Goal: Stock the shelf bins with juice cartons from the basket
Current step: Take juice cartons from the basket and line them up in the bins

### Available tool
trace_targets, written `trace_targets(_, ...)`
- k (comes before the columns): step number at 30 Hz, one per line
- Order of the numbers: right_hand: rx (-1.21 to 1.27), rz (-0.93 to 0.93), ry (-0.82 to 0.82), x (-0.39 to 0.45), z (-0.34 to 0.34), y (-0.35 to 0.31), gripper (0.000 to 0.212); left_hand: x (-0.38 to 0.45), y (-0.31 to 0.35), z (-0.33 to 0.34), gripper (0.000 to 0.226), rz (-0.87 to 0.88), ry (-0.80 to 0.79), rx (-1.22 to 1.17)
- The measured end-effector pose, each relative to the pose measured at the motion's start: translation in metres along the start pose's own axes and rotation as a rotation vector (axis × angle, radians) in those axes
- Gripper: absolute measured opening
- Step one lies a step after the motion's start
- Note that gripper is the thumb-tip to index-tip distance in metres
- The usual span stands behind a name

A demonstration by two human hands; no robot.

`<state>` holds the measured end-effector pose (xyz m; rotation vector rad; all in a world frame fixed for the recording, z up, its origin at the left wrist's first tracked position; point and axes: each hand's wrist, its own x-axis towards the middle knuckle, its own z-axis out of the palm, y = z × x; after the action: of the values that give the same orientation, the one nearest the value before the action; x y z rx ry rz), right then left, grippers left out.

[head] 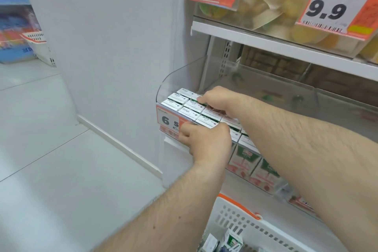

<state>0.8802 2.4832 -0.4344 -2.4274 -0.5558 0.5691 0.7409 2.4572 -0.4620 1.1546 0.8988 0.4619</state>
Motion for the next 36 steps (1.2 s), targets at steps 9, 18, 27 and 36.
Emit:
trace_targets(9, -0.085, 0.009, -0.039, 0.005, 0.006, -0.002, 0.019, 0.004, -0.003, 0.002, 0.059, 0.004, -0.001, 0.017)
trace_targets(18, -0.393, -0.075, 0.201, -0.019, 0.008, 0.005, 0.06, -0.004, -0.002, -0.016, 0.049, -0.007, -0.018, -0.098)
trace_targets(27, -0.532, -0.541, 0.733, -0.112, 0.018, 0.039, 0.027, -0.03, -0.019, -0.031, 0.077, 0.096, -0.255, 0.294)
trace_targets(36, -0.297, -0.899, 0.876, -0.202, 0.065, 0.142, 0.015, -0.067, -0.086, -0.041, 0.027, 0.492, -0.871, 0.892)
